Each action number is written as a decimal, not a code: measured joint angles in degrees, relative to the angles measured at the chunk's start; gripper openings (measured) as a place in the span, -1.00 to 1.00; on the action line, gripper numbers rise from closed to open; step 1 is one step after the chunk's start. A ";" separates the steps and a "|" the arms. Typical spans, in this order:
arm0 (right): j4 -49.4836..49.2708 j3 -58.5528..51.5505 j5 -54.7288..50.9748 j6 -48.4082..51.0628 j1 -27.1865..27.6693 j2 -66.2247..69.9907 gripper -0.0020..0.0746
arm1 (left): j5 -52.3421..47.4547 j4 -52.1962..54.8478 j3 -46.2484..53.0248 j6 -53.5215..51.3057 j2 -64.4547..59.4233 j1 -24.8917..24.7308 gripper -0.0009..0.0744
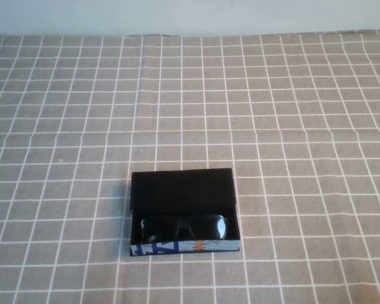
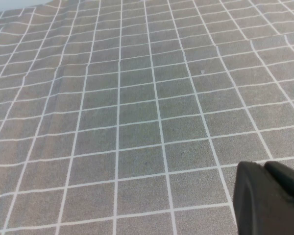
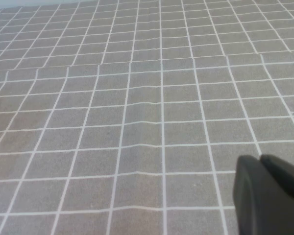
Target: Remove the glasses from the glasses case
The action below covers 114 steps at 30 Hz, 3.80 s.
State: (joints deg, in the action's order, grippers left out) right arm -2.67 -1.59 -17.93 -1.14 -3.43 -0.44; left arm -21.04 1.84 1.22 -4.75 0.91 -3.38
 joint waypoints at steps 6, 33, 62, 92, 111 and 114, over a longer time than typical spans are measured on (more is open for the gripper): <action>0.00 0.00 0.00 0.00 0.00 0.00 -0.99 | 0.00 0.00 0.00 0.00 0.00 0.00 -0.99; -17.71 0.00 6.14 0.00 0.00 0.00 -0.99 | 0.00 0.00 0.00 0.00 0.00 0.00 -0.99; -32.13 38.18 -30.27 15.35 -0.55 50.19 -0.99 | 0.00 0.00 0.00 0.00 0.00 0.00 -0.99; -8.96 96.47 -46.08 48.41 -37.79 112.70 -0.18 | 0.00 0.00 0.00 0.00 0.00 0.00 -0.99; -5.13 101.82 -46.50 51.17 -39.39 120.09 -0.09 | 0.00 0.00 0.00 0.00 0.00 0.00 -0.99; -5.25 101.82 -46.50 51.20 -39.51 120.09 -0.09 | 0.00 0.00 0.00 0.00 0.00 0.00 -0.99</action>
State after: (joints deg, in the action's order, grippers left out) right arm -7.92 100.23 -64.44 50.06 -42.94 119.64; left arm -21.04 1.84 1.22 -4.75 0.91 -3.38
